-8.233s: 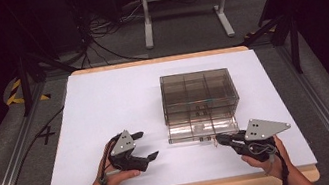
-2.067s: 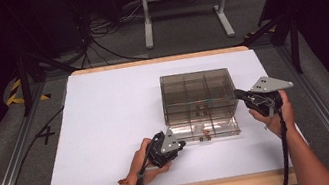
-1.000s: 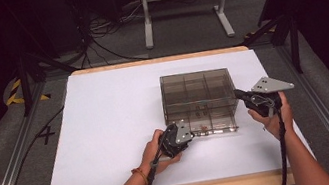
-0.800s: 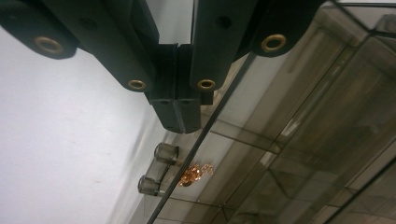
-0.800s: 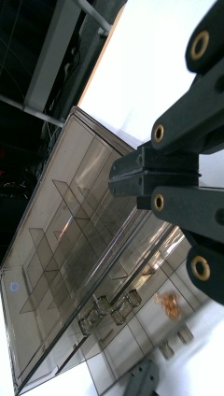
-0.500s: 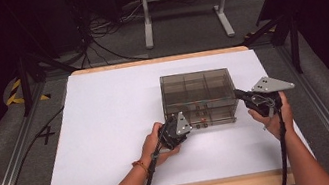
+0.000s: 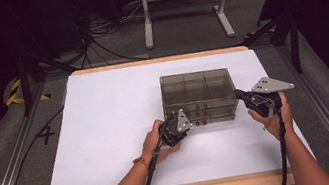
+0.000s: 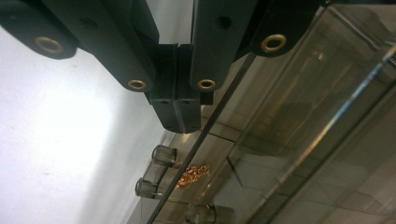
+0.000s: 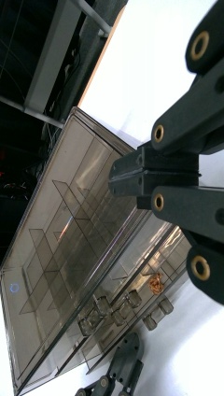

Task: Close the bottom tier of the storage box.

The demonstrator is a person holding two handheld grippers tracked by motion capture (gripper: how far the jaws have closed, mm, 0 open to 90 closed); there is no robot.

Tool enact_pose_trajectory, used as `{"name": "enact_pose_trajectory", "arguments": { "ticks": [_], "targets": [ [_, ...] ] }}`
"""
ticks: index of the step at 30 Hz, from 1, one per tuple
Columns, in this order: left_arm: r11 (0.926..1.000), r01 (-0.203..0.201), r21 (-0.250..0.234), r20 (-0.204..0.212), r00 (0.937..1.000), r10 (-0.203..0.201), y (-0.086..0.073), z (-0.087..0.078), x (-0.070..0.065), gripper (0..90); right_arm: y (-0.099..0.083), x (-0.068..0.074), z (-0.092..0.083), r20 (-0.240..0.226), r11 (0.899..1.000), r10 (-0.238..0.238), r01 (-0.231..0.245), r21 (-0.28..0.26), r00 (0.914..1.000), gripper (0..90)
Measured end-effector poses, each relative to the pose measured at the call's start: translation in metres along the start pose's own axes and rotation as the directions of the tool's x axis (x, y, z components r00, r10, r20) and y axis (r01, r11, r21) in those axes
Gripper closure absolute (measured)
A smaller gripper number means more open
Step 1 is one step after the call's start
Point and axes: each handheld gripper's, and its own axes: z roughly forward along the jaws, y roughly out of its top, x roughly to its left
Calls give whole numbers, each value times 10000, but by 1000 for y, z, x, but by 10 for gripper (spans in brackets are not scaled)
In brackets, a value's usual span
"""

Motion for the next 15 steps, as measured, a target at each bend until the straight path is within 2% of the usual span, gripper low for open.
{"name": "enact_pose_trajectory", "arguments": {
  "ticks": [3, 15],
  "targets": [
    [9999, -103, 69, -61, 9999, 103, 2, 1, 1, 895, 0, 0, 0, -18, 10000, 40, -40, -15, 10000, 900],
    [9999, -20, 133, -144, 9999, 22, 1, 5, 5, 895, -1, 0, 0, -6, 10000, 54, -54, -36, 10000, 900]
  ]
}}
